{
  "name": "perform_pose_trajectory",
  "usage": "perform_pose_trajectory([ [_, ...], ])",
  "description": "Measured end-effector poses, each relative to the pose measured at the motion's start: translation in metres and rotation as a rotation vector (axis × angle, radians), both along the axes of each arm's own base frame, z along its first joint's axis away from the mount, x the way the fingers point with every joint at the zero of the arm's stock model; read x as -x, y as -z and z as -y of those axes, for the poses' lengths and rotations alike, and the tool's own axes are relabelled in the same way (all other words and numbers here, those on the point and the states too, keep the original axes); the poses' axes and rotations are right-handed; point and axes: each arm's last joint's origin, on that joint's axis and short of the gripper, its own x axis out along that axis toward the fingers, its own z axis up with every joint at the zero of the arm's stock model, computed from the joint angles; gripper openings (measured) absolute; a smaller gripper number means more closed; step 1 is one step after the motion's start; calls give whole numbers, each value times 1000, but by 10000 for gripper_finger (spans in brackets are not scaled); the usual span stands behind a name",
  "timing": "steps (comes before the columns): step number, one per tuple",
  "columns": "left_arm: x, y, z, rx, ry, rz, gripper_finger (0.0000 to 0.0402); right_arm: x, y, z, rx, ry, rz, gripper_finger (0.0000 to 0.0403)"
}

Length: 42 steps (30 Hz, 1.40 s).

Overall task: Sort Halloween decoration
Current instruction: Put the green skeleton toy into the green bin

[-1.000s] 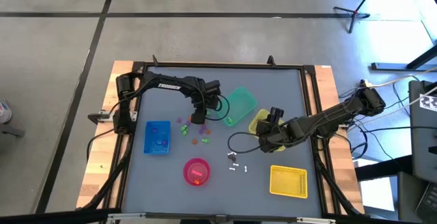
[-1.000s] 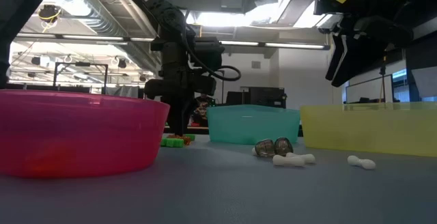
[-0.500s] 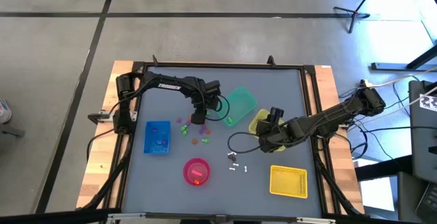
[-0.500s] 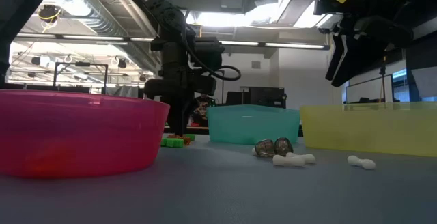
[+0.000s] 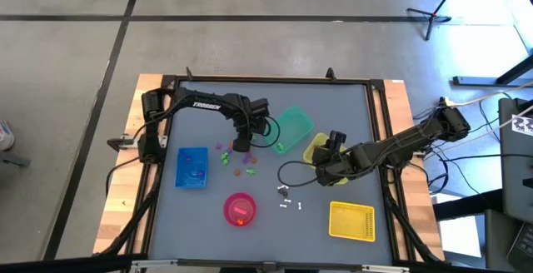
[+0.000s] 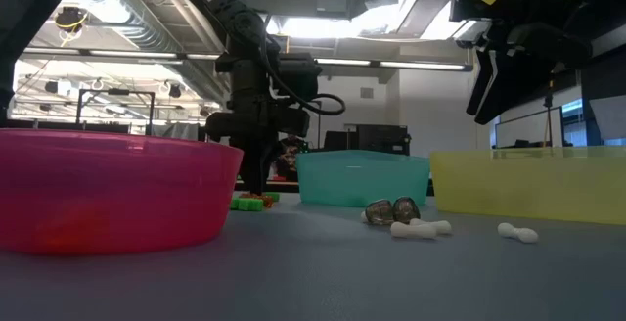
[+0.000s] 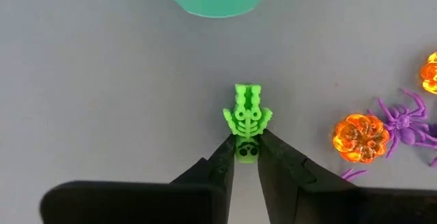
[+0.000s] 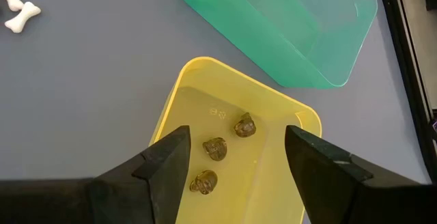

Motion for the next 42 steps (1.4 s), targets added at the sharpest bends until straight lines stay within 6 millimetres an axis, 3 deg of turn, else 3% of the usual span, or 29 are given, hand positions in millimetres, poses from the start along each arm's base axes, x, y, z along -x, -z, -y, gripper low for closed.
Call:
perform_pose_trajectory([
  [15, -2, 0, 13, -9, 23, -27, 48, 0, 0, 0, 0, 0, 0, 237],
  [22, 4, -9, 15, 11, -21, -47, 48, 0, 0, 0, 0, 0, 0, 237],
  [35, 17, -63, 29, -1, -20, 60, 48, 0, 0, 0, 0, 0, 0, 237],
  [42, 20, -94, 42, -41, 16, 200, 48, 0, 0, 0, 0, 0, 1, 237],
])
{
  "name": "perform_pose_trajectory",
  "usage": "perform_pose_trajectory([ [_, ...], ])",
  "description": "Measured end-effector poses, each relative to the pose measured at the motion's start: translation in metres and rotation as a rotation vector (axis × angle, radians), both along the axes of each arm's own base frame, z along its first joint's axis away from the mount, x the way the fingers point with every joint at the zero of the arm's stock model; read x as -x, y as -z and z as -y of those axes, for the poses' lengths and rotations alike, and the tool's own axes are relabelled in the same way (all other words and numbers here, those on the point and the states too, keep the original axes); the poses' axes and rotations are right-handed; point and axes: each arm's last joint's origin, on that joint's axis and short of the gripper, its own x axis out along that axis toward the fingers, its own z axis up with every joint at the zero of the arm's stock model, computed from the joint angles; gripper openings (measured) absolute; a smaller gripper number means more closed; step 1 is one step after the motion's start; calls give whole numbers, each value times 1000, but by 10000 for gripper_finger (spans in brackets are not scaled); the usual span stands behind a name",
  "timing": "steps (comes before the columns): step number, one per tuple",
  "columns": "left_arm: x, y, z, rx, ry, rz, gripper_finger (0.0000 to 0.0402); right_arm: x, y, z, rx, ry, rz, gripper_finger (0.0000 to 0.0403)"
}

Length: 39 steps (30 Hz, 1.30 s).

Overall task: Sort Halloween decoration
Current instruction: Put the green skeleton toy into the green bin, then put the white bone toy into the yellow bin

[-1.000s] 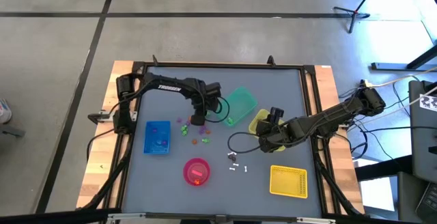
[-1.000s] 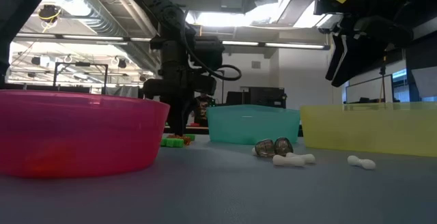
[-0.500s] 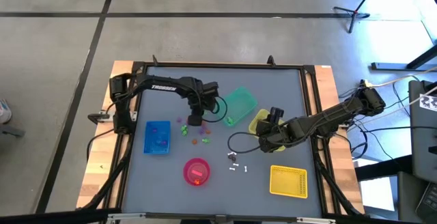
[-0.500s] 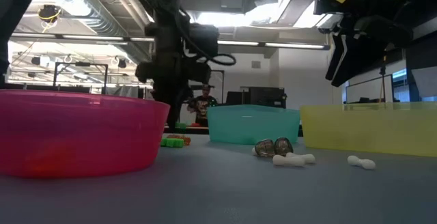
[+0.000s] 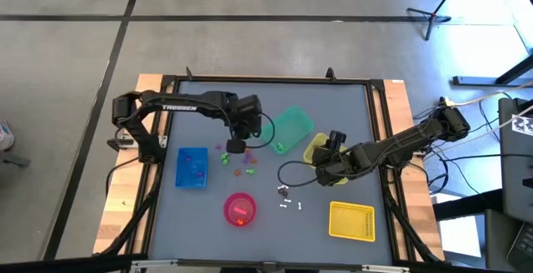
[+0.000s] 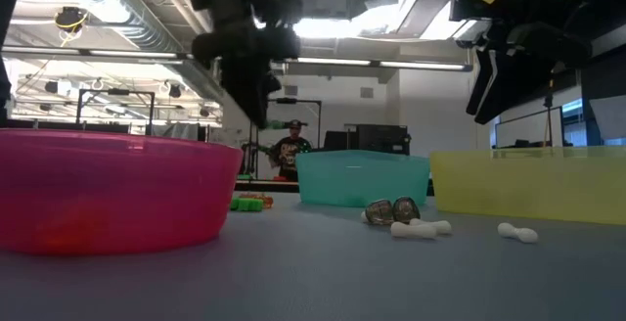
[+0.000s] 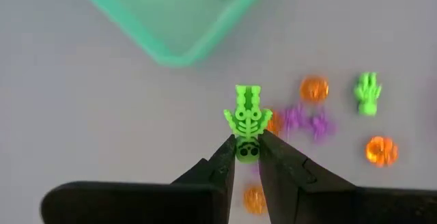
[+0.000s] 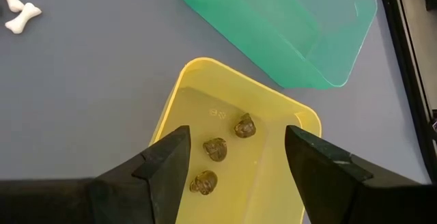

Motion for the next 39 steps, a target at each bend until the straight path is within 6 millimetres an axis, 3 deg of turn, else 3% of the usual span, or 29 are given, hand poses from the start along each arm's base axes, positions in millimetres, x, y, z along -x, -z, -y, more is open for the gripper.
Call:
perform_pose_trajectory([
  [15, -40, -34, 1, -125, 29, 521, 48, -1, 0, 0, -4, 0, 11, 237],
  [26, -42, -37, -1, -157, 12, 557, 51, -2, 0, -1, -8, 0, 20, 237],
  [39, -43, -34, -3, -201, -27, 537, 137, -2, 0, -1, -8, 0, 20, 237],
])
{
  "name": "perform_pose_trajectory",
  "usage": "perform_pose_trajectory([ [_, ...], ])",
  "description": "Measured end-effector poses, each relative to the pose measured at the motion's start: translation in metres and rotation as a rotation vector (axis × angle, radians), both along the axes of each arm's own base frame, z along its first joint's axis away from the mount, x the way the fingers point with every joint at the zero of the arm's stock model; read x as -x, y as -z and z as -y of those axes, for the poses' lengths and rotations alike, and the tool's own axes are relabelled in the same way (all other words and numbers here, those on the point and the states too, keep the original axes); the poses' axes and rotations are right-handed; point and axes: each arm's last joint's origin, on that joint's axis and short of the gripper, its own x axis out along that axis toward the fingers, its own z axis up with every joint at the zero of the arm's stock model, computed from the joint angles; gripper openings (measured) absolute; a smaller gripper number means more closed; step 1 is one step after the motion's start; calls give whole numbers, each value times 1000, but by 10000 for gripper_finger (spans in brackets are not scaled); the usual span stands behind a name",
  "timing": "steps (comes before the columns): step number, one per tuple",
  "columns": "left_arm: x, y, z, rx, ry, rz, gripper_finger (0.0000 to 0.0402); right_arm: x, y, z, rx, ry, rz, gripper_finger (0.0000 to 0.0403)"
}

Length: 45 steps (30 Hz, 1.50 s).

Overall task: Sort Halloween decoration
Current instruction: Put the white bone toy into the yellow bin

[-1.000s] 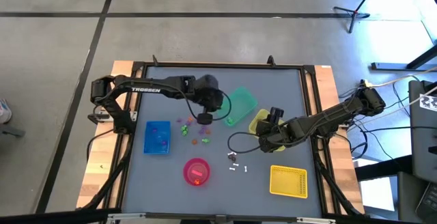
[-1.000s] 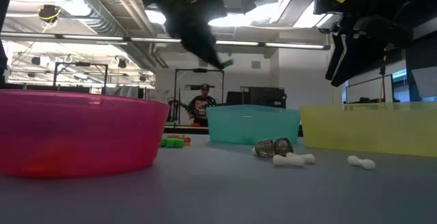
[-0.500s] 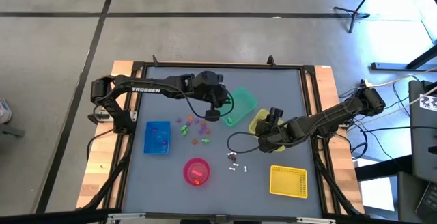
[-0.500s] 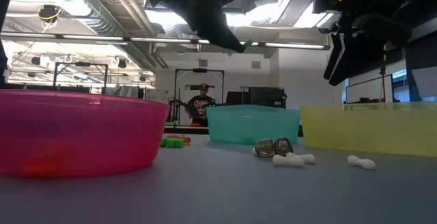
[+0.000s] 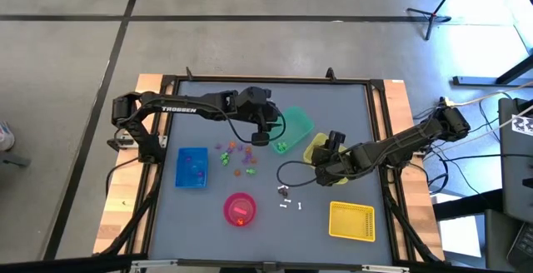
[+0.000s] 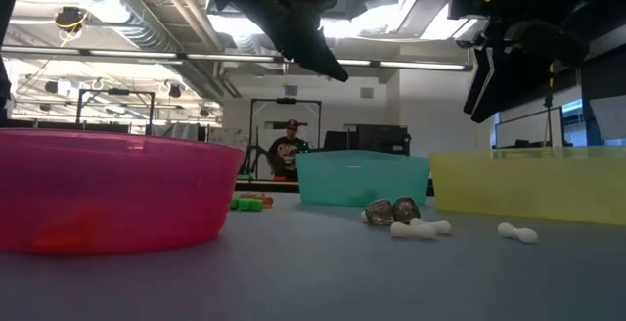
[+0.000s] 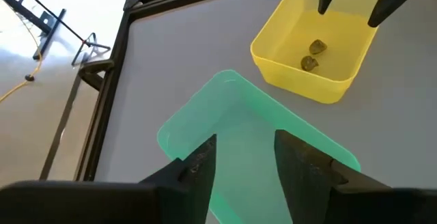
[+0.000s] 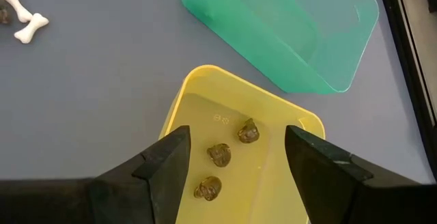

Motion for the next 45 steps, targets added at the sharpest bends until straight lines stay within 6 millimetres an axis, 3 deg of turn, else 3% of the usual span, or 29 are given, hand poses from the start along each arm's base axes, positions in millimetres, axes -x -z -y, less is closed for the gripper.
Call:
perform_pose_trajectory([
  [8, 0, 0, 0, 23, -17, 3, 145, -4, -1, -3, -63, 18, 53, 237],
  [26, 0, 0, 0, 17, -13, 2, 145, -33, -16, -21, -421, -106, 324, 237],
  [32, 0, 0, 0, 17, -13, 2, 145, -34, -13, -42, -466, -155, 351, 237],
  [36, 0, 0, 0, 18, -13, 2, 145, -33, -4, -59, -556, -76, 350, 237],
  [45, 0, 0, 0, 18, -14, 1, 145, -28, 24, -88, -808, 289, 279, 237],
])
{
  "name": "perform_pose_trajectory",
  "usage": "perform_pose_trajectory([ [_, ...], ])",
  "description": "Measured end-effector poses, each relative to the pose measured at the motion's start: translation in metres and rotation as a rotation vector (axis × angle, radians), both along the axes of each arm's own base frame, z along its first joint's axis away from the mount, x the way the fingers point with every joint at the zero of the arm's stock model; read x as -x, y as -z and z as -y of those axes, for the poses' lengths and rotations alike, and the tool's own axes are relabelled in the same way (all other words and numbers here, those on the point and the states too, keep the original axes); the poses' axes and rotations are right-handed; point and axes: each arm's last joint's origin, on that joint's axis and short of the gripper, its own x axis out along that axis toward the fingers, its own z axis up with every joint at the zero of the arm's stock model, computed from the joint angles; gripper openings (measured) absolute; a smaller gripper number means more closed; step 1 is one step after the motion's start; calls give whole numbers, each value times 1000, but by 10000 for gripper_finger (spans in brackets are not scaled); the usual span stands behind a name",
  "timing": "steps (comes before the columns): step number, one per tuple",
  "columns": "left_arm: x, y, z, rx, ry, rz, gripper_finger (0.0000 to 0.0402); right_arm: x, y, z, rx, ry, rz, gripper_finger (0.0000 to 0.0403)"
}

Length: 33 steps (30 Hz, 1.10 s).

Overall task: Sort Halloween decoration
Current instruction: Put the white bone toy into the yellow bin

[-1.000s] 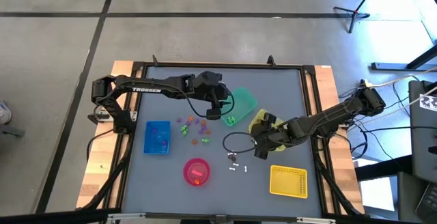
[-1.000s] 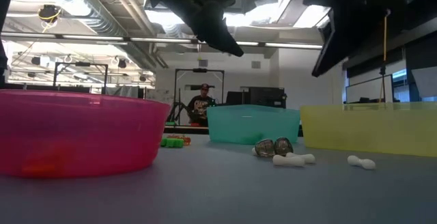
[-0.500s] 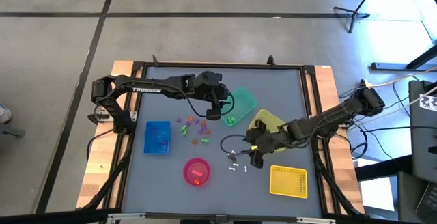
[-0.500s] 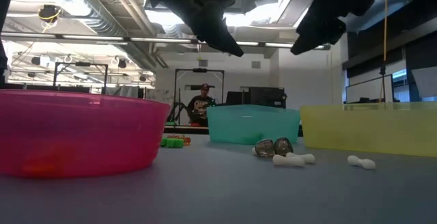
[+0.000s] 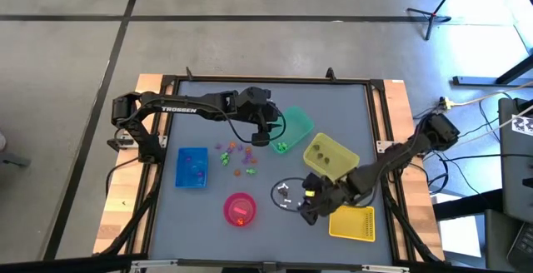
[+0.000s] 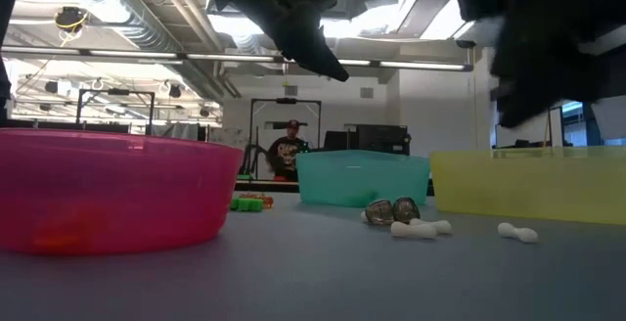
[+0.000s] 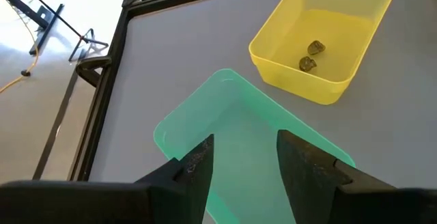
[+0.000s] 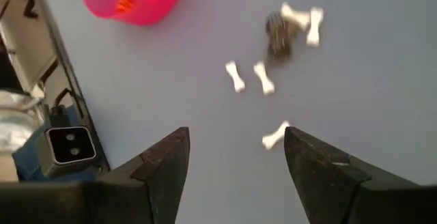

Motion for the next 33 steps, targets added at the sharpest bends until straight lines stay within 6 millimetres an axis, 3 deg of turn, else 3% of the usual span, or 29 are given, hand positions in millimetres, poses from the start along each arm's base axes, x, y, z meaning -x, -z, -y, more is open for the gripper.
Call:
perform_pose_trajectory([
  [7, 0, 0, 0, 1, 0, -1, 145, -3, 26, -8, -103, 127, -127, 236],
  [17, 0, 0, 0, 2, -1, 0, 145, -8, 48, -10, -107, 222, -184, 236],
  [33, 0, 0, 0, 0, 0, -1, 145, -16, 47, -11, -80, 281, -58, 236],
])
